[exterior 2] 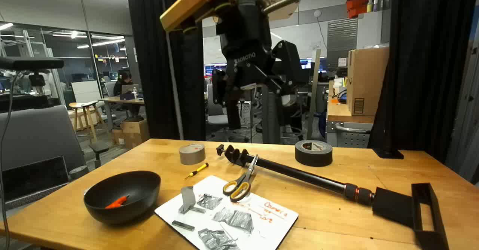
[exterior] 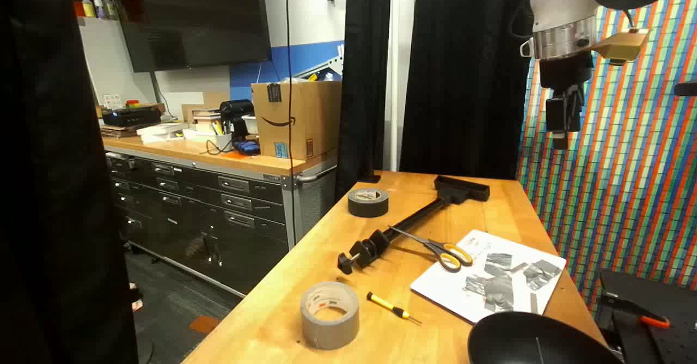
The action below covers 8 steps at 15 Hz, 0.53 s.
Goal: Pick up the pair of scissors from the table and put it in the bowl.
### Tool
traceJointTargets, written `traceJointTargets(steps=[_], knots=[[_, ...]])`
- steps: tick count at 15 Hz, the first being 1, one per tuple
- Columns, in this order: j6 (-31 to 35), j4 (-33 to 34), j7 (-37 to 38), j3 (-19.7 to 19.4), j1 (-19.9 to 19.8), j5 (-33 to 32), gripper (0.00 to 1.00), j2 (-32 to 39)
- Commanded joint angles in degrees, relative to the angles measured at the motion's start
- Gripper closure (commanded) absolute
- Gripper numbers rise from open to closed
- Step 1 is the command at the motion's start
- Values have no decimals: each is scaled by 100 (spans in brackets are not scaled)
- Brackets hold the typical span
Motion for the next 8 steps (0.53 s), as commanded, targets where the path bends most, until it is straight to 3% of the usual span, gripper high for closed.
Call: traceJointTargets(steps=[1, 8], knots=[[-21, 36, 42, -98, 116, -40, 0, 3], [-21, 94, 42, -97, 116, -40, 0, -10]])
